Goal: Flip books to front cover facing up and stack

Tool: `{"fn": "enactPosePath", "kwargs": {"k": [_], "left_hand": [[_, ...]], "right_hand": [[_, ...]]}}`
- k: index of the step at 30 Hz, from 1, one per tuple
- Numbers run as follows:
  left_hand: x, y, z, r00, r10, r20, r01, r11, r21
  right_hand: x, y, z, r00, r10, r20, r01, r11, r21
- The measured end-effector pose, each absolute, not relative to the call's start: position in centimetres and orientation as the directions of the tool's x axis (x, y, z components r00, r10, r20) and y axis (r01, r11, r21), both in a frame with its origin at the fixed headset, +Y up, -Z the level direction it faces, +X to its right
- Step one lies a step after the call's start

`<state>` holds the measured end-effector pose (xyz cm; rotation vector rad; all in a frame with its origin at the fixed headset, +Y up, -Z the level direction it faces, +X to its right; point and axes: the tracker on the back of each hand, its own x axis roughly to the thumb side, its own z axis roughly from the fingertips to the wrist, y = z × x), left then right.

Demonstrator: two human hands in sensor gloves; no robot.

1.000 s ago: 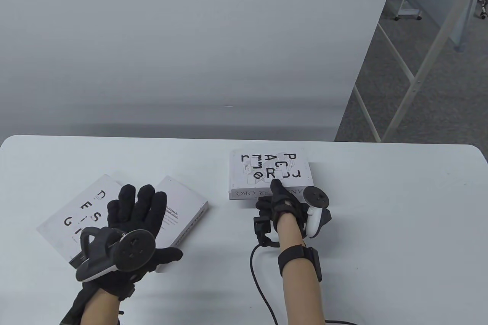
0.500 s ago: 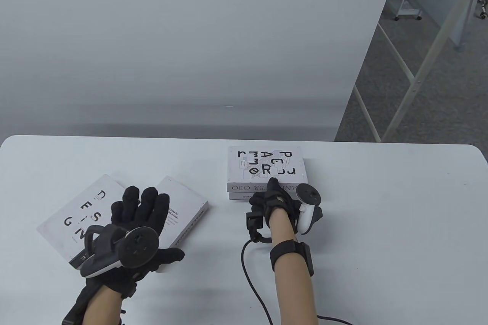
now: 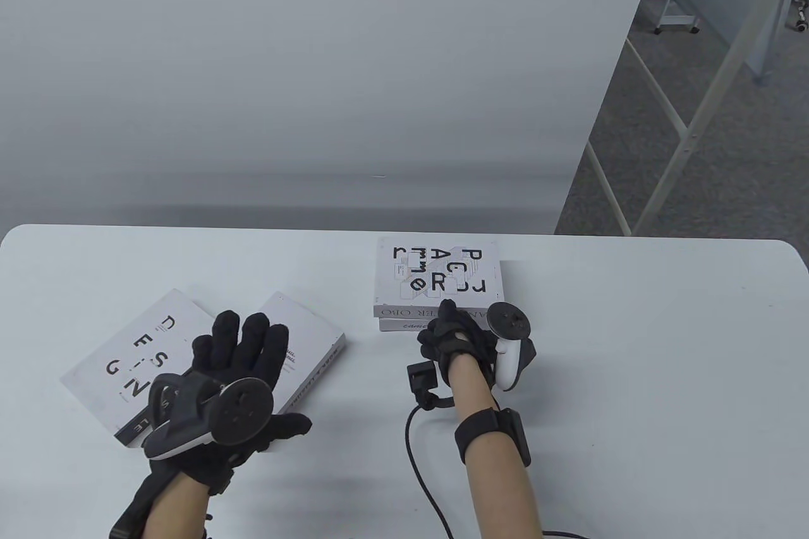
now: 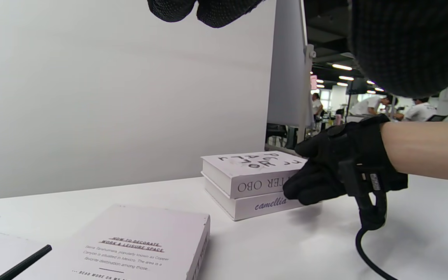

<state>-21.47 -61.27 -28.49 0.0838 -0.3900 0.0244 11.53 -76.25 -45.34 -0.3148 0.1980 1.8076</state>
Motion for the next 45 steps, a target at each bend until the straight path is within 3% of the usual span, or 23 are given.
{"fn": "enactPosePath", "kwargs": {"k": [7, 12, 18, 25, 30, 37, 45], "left_hand": [[-20.0, -62.5, -29.0, 0.909, 0.023, 0.417, -0.048, 0.998, 0.051], [-18.9, -63.7, -29.4, 0.893, 0.028, 0.449, -0.061, 0.996, 0.059], [-17.7, -65.4, -30.1, 0.886, 0.01, 0.464, -0.022, 1.0, 0.02], [-16.8, -67.8, -30.9, 0.877, -0.046, 0.479, 0.07, 0.997, -0.034], [-16.9, -69.5, -31.5, 0.882, -0.066, 0.466, 0.098, 0.994, -0.045], [-17.4, -71.0, -32.3, 0.909, -0.088, 0.408, 0.123, 0.991, -0.06], [-20.1, -72.5, -34.1, 0.954, -0.015, 0.298, 0.061, 0.988, -0.145]], "right_hand": [[14.5, -73.3, -42.7, -0.45, 0.891, -0.061, -0.893, -0.451, -0.004], [16.0, -71.7, -39.4, -0.614, 0.78, 0.12, -0.784, -0.62, 0.022], [17.1, -70.5, -35.5, -0.779, 0.562, 0.28, -0.594, -0.804, -0.039], [17.6, -69.8, -32.1, -0.832, 0.419, 0.364, -0.474, -0.878, -0.073], [17.2, -68.9, -30.8, -0.904, 0.193, 0.38, -0.25, -0.963, -0.104], [17.3, -68.4, -30.4, -0.916, 0.111, 0.385, -0.158, -0.983, -0.092], [18.3, -67.8, -30.7, -0.924, 0.126, 0.36, -0.154, -0.987, -0.05]]}}
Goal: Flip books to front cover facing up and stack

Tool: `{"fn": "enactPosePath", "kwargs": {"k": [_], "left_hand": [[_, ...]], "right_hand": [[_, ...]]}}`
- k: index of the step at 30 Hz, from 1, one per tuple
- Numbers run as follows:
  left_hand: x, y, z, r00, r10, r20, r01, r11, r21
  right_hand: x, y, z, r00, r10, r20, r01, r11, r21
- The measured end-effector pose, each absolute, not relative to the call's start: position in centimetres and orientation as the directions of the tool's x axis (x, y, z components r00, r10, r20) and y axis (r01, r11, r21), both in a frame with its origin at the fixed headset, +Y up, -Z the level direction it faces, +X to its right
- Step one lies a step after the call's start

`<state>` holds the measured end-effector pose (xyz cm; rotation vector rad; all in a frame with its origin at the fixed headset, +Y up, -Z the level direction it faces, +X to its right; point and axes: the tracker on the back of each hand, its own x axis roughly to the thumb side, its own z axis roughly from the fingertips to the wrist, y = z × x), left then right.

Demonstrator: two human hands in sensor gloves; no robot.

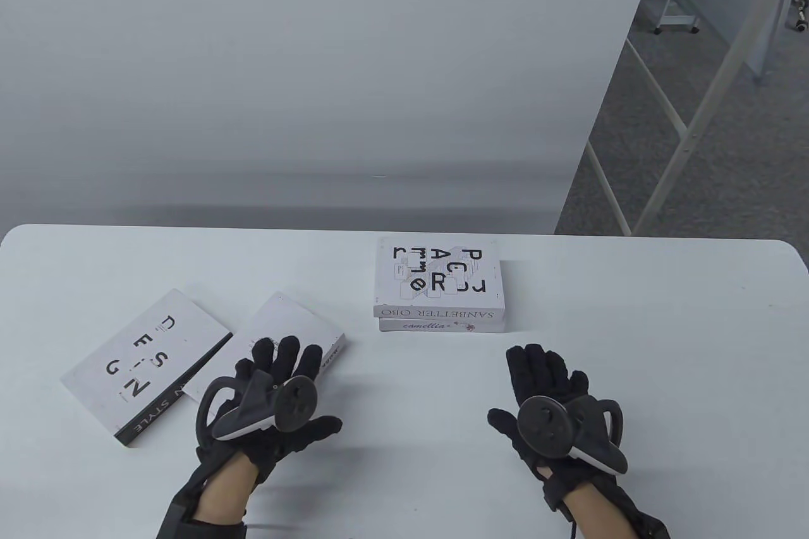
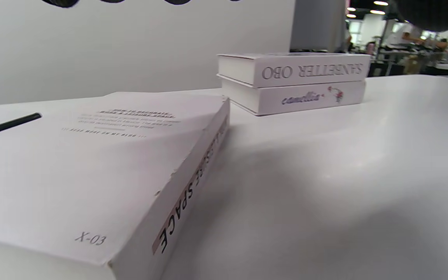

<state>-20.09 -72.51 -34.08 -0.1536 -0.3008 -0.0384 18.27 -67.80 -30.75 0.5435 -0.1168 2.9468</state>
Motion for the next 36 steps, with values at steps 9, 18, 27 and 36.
{"fn": "enactPosePath", "kwargs": {"k": [9, 18, 27, 36], "left_hand": [[-23.2, -73.8, -37.6, 0.986, -0.076, 0.152, 0.107, 0.971, -0.212], [-23.6, -74.0, -40.9, 0.899, -0.381, 0.214, 0.426, 0.872, -0.239], [-24.5, -76.2, -41.7, 0.938, -0.279, 0.206, 0.334, 0.886, -0.322], [-23.8, -75.7, -41.5, 0.936, -0.259, 0.237, 0.332, 0.872, -0.359]], "right_hand": [[18.9, -67.3, -30.7, -0.928, 0.147, 0.343, -0.159, -0.987, -0.006], [19.6, -67.5, -31.3, -0.931, 0.161, 0.328, -0.161, -0.987, 0.027], [20.2, -68.7, -32.0, -0.938, 0.173, 0.301, -0.162, -0.985, 0.061], [20.3, -69.4, -32.3, -0.941, 0.173, 0.292, -0.15, -0.984, 0.098]]}}
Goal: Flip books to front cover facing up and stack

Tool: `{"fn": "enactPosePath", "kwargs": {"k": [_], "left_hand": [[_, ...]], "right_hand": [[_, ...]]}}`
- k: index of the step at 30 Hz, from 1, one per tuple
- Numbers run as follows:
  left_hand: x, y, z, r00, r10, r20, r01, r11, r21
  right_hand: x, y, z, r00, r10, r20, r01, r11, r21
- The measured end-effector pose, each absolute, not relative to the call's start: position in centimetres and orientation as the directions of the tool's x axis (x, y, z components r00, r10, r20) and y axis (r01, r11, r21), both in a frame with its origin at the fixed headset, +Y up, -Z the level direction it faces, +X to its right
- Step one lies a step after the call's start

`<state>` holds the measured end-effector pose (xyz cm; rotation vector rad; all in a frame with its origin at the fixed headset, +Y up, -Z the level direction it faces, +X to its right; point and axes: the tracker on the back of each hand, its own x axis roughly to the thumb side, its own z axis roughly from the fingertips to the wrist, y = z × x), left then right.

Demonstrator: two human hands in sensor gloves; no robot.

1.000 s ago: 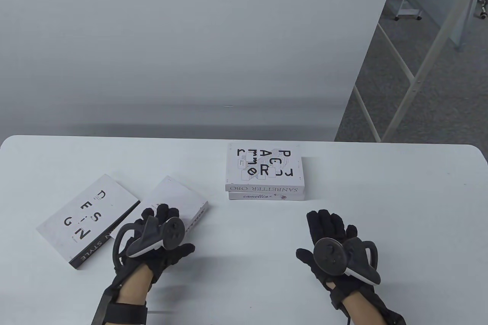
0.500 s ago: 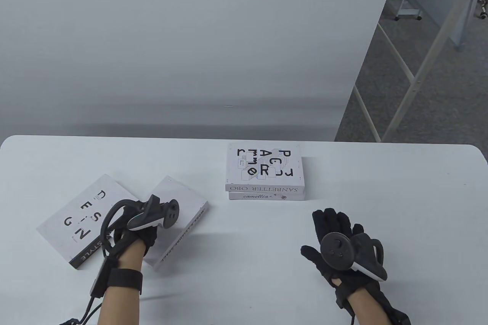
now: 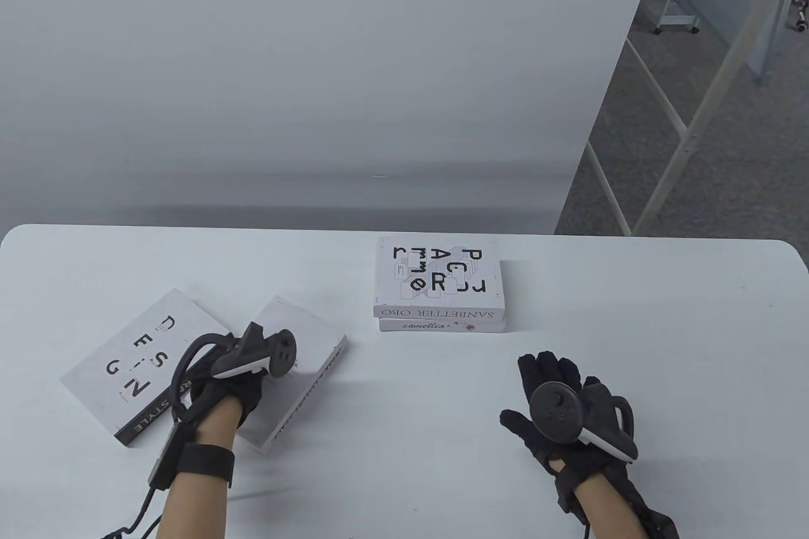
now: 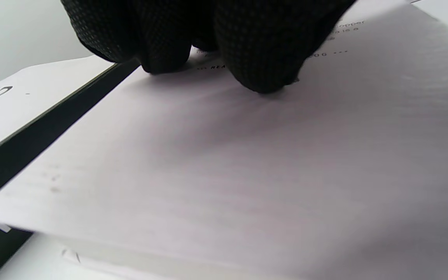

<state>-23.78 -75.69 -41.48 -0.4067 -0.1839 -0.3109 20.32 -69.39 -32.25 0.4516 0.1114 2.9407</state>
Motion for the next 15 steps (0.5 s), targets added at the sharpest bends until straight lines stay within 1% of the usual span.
{"fn": "enactPosePath", "kwargs": {"k": [5, 8, 15], "left_hand": [[-22.7, -75.3, -41.0, 0.941, -0.241, 0.238, 0.317, 0.874, -0.367], [-21.5, -75.1, -40.5, 0.924, -0.275, 0.267, 0.357, 0.87, -0.339], [-18.8, -75.0, -39.1, 0.918, -0.267, 0.293, 0.356, 0.881, -0.311]], "right_hand": [[20.2, -69.6, -32.3, -0.941, 0.17, 0.292, -0.143, -0.983, 0.112], [20.2, -70.0, -32.2, -0.941, 0.171, 0.291, -0.14, -0.982, 0.123], [20.0, -70.4, -32.1, -0.941, 0.169, 0.293, -0.134, -0.981, 0.137]]}}
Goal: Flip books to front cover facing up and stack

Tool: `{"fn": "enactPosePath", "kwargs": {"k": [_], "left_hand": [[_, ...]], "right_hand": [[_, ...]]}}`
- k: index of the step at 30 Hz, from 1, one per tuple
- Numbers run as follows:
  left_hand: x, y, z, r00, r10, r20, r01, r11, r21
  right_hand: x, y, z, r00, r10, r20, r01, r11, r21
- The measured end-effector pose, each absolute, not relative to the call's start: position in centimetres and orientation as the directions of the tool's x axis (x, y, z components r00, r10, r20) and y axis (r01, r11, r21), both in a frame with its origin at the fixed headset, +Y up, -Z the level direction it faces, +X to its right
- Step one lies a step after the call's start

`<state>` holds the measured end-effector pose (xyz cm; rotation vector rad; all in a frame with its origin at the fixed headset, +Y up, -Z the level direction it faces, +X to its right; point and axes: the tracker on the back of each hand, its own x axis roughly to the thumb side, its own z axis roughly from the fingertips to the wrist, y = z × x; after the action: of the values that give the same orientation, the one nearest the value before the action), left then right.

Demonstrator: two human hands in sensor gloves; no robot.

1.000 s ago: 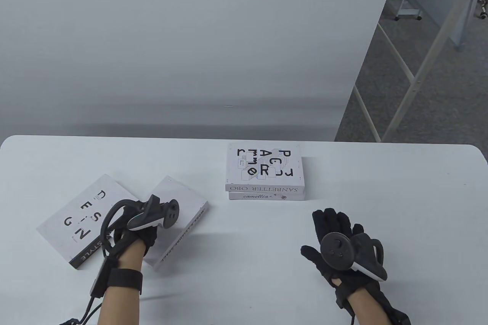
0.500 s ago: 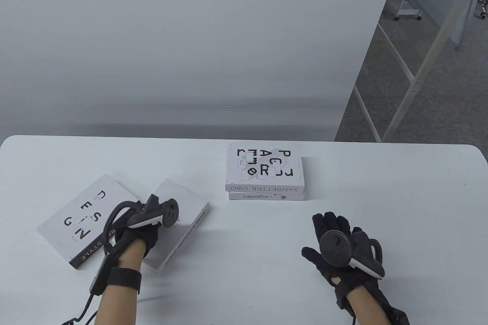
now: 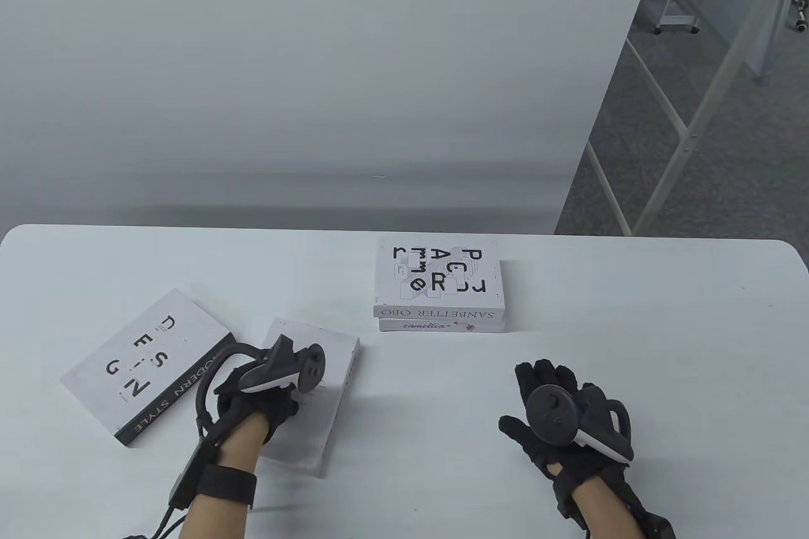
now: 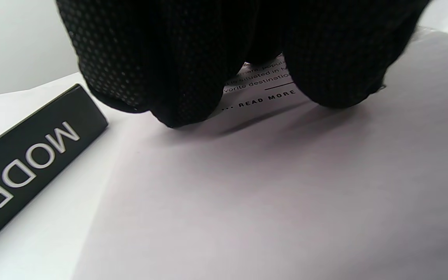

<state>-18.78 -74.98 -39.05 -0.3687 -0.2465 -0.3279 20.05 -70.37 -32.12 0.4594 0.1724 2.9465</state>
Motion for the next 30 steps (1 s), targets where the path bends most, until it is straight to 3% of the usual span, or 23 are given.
{"fn": "enactPosePath", "kwargs": {"k": [20, 30], "left_hand": [[-7.5, -74.8, -34.6, 0.889, -0.256, 0.38, 0.357, 0.907, -0.223], [-4.3, -74.6, -32.7, 0.848, -0.219, 0.482, 0.334, 0.927, -0.168]], "right_hand": [[18.9, -72.7, -32.0, -0.942, 0.14, 0.305, -0.077, -0.975, 0.209], [18.3, -75.2, -32.4, -0.924, 0.187, 0.333, -0.085, -0.951, 0.297]]}}
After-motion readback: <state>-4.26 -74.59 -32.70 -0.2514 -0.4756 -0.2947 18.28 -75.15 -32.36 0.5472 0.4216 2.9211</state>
